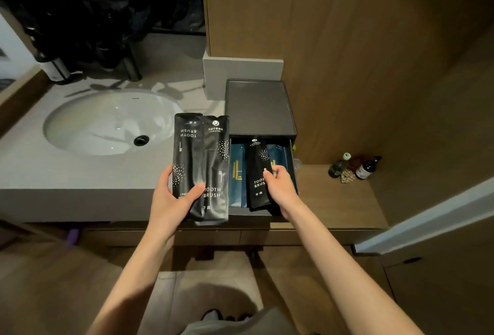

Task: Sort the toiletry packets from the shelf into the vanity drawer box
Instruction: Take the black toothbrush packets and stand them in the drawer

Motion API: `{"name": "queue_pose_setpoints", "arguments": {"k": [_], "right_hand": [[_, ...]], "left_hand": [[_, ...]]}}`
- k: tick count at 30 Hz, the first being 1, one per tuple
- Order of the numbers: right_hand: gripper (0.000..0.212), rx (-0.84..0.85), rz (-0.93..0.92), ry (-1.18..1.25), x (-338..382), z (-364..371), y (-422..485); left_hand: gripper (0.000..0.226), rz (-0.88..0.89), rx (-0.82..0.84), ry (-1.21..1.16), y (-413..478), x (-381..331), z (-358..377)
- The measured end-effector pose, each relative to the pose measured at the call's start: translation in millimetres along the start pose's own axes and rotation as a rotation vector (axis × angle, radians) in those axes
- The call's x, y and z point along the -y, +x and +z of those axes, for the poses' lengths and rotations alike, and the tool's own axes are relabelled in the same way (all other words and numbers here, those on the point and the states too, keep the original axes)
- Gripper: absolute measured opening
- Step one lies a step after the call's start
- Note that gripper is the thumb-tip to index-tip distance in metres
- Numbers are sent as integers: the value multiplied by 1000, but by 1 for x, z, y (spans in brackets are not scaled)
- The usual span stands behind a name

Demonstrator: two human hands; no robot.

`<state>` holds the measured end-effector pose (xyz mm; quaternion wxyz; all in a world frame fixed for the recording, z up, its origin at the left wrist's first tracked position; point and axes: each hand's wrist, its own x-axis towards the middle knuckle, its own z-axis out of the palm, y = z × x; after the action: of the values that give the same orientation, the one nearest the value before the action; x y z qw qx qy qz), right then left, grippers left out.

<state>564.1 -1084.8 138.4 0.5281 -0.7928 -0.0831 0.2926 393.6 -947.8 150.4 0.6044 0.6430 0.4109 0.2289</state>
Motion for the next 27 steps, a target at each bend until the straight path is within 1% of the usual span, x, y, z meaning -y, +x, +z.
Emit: {"name": "queue_pose_setpoints", "arguments": {"k": [4,9,12,13,16,17,19,20,22,25,27], "right_hand": [[24,1,-10,-46,-2,18,8],[20,-87,-9,-61,-7,41,21],[8,-137,-15,-141,-8,49,27],[10,-146,-29,-163,-8,48,27],[26,-168,-101,-282,-8,40,25],[27,-178,-125,-320,-10,37,26],[19,-179,-163,-347,-11,32,27],[21,-169,-193,-362,-12,30,28],[35,-98,-284,-424,-12,25,30],[50,100,-400,-592,-9,14,32],[65,233,-413,-710,-9,7,35]], "left_hand": [[80,-11,-8,-14,1,-3,-7],[75,-3,-5,-30,-1,-10,-13],[73,-3,5,-34,-2,-10,-14],[73,-4,8,-28,-1,-10,-15],[74,-9,21,-13,-2,-8,-13],[73,-13,27,-10,-1,-9,-12],[72,-21,35,-21,-1,-8,-11],[72,-25,38,-24,0,-8,-10],[73,-28,39,-23,0,-7,-9],[72,-31,46,-22,1,-9,-7],[69,-24,47,-34,0,-11,-4]]}}
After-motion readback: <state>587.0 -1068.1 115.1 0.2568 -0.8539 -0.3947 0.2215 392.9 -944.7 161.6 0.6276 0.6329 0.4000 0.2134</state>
